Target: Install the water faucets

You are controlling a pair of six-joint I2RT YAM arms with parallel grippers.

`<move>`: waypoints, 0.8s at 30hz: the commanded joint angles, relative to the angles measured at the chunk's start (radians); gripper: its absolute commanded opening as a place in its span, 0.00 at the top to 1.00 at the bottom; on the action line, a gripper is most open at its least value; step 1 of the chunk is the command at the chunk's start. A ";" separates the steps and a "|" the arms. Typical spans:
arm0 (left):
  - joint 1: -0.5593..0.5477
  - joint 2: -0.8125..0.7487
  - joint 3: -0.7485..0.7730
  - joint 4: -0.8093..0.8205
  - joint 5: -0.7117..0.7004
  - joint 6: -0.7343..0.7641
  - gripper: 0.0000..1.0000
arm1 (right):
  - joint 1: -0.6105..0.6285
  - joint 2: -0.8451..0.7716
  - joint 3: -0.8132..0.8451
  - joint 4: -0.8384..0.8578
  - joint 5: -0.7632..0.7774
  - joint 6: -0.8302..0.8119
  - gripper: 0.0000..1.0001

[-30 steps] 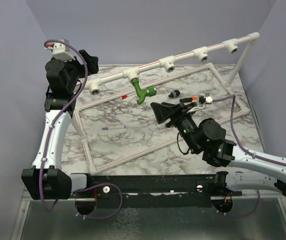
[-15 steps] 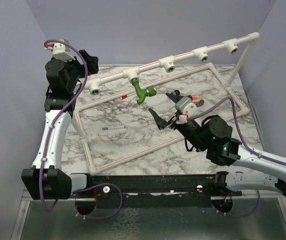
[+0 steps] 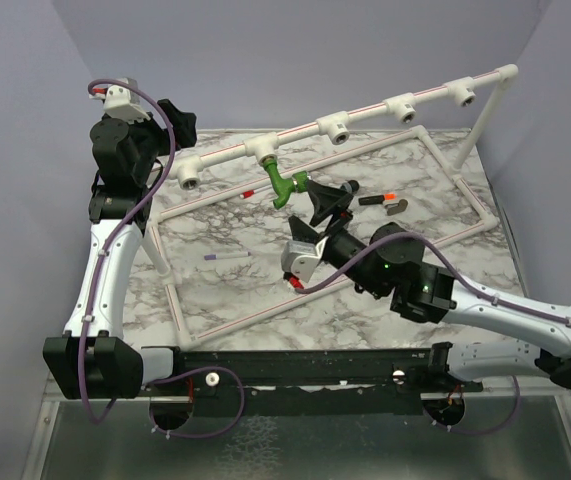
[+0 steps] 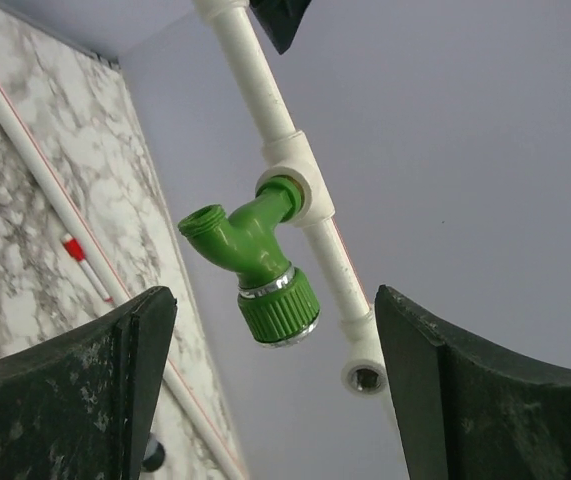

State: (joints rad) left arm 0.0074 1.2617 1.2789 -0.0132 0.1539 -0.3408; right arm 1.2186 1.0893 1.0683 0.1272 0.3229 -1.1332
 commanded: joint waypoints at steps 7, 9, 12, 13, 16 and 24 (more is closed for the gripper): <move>0.009 0.065 -0.078 -0.182 0.020 -0.006 0.01 | 0.007 0.178 0.113 0.047 0.176 -0.305 0.15; 0.009 0.064 -0.078 -0.182 0.020 -0.006 0.01 | 0.007 0.209 0.123 0.067 0.207 -0.323 0.17; 0.009 0.064 -0.078 -0.181 0.021 -0.006 0.01 | 0.007 0.260 0.137 0.100 0.255 -0.353 0.19; 0.009 0.065 -0.078 -0.181 0.022 -0.006 0.01 | 0.007 0.274 0.141 0.110 0.267 -0.358 0.20; 0.009 0.064 -0.078 -0.182 0.022 -0.006 0.01 | 0.007 0.308 0.148 0.131 0.289 -0.373 0.23; 0.009 0.061 -0.076 -0.182 0.024 -0.007 0.01 | 0.002 0.352 0.166 0.153 0.334 -0.356 0.32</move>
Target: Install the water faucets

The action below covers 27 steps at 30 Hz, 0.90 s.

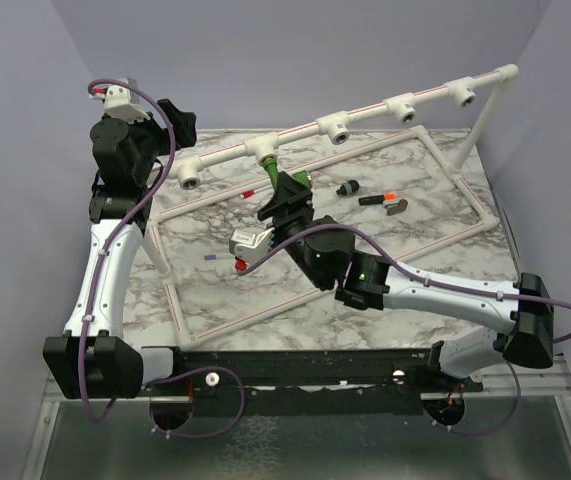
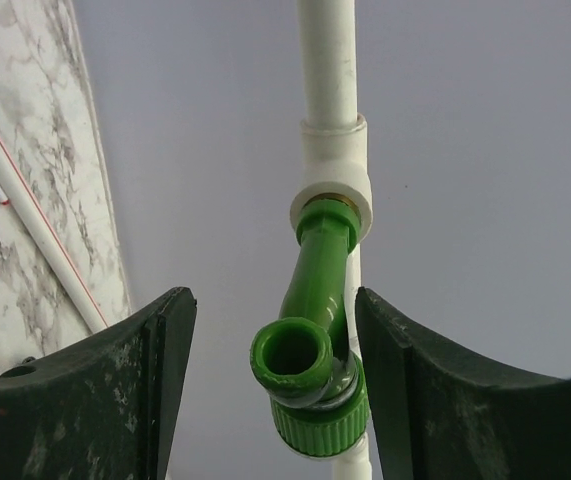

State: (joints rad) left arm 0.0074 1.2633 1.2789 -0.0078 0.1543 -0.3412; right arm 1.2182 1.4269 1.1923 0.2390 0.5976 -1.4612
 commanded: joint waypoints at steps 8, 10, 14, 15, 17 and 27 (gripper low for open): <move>0.009 0.058 -0.078 -0.187 0.025 -0.009 0.01 | 0.001 0.027 0.033 0.062 0.090 0.033 0.51; 0.009 0.058 -0.078 -0.187 0.025 -0.009 0.01 | 0.001 0.031 0.030 0.068 0.096 0.053 0.59; 0.009 0.059 -0.078 -0.187 0.025 -0.009 0.01 | 0.001 0.049 0.034 0.101 0.117 0.095 0.78; 0.009 0.059 -0.078 -0.187 0.024 -0.009 0.01 | 0.001 0.055 0.039 0.111 0.123 0.114 0.85; 0.009 0.060 -0.078 -0.187 0.024 -0.008 0.01 | 0.001 0.063 0.052 0.114 0.129 0.169 0.97; 0.009 0.060 -0.076 -0.187 0.026 -0.007 0.01 | 0.001 0.053 0.053 0.161 0.100 0.623 0.99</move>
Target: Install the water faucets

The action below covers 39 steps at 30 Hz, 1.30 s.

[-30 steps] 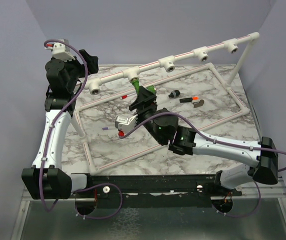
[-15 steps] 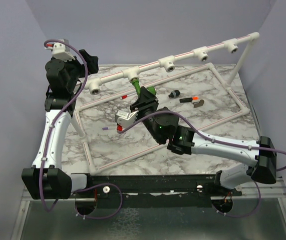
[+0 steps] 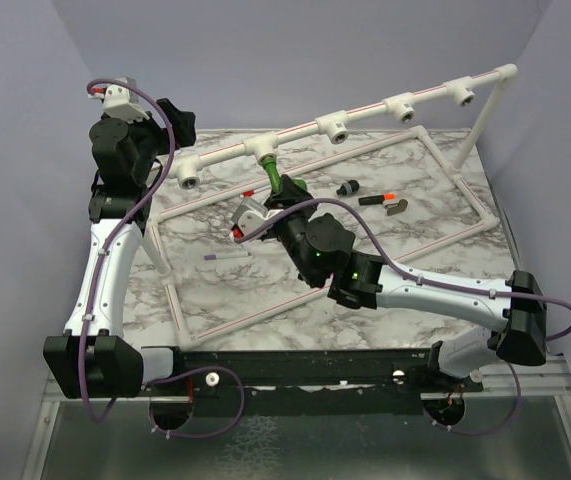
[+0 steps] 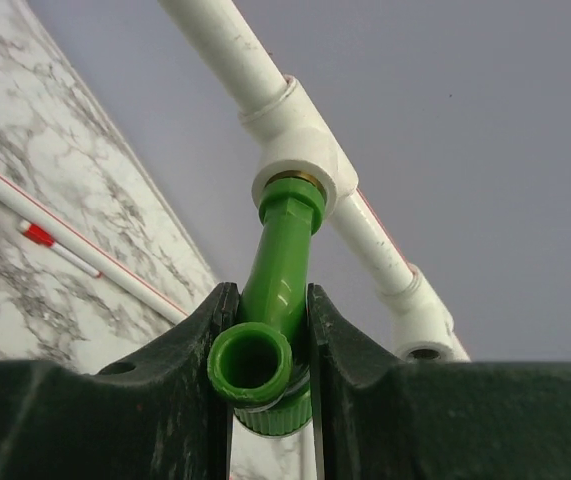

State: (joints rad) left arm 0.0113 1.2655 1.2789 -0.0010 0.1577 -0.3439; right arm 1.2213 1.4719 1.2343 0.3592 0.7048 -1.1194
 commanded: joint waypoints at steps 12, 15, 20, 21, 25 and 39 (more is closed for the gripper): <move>0.006 0.054 -0.076 -0.197 0.021 -0.003 0.01 | -0.002 0.011 -0.059 0.247 0.004 0.916 0.99; 0.006 0.054 -0.076 -0.197 0.021 -0.003 0.01 | -0.002 0.011 -0.058 0.242 0.020 1.068 0.99; 0.005 0.054 -0.076 -0.196 0.022 -0.004 0.01 | -0.002 -0.001 -0.081 0.228 0.029 1.325 0.99; 0.006 0.054 -0.076 -0.196 0.024 -0.004 0.01 | -0.002 -0.009 -0.093 0.232 0.033 1.376 0.99; 0.006 0.055 -0.076 -0.197 0.025 -0.006 0.01 | -0.002 -0.034 -0.126 0.243 0.046 1.552 0.99; 0.006 0.052 -0.076 -0.194 0.027 -0.007 0.01 | -0.002 -0.050 -0.183 0.252 0.039 2.131 0.99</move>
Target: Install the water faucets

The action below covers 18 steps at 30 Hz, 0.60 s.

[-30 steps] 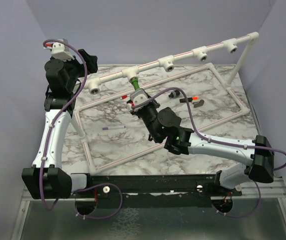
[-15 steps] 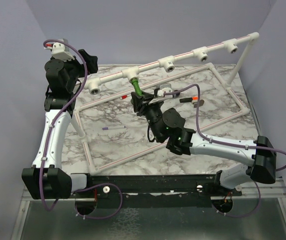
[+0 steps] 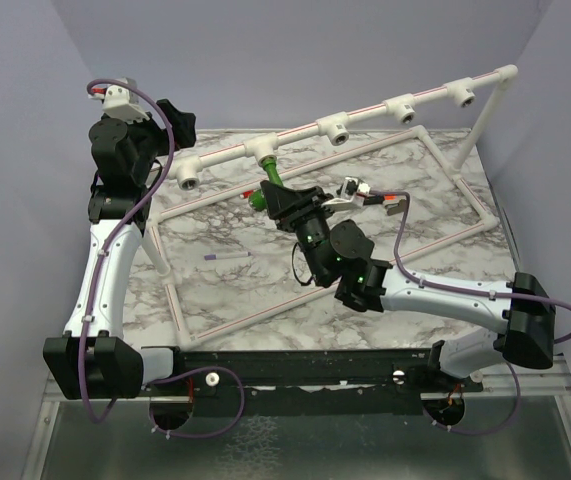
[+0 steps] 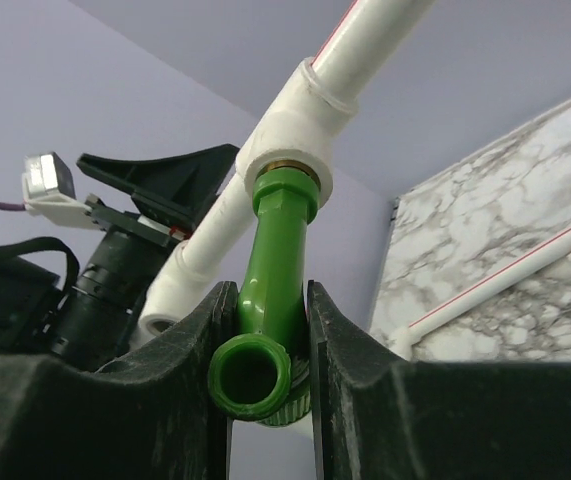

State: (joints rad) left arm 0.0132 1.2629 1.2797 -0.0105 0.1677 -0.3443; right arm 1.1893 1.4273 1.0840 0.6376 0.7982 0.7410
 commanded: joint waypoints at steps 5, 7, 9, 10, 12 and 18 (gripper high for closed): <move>0.004 0.053 -0.077 -0.184 0.019 -0.007 0.01 | 0.030 -0.009 -0.060 0.004 -0.081 0.441 0.99; 0.004 0.052 -0.077 -0.184 0.018 -0.007 0.01 | 0.030 -0.011 -0.065 0.017 -0.103 0.519 0.99; 0.004 0.052 -0.077 -0.184 0.018 -0.008 0.01 | 0.030 -0.012 -0.065 0.013 -0.128 0.583 0.99; 0.004 0.053 -0.077 -0.184 0.018 -0.009 0.01 | 0.030 -0.012 -0.064 0.007 -0.138 0.613 0.99; 0.004 0.053 -0.077 -0.184 0.018 -0.007 0.01 | 0.029 -0.015 -0.061 -0.019 -0.159 0.680 0.99; 0.004 0.053 -0.079 -0.184 0.018 -0.007 0.01 | 0.020 -0.021 -0.057 -0.088 -0.215 0.798 0.99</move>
State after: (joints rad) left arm 0.0132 1.2594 1.2793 -0.0212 0.1684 -0.3447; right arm 1.1698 1.4136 1.0389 0.6247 0.7719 1.3888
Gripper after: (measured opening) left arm 0.987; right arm 0.329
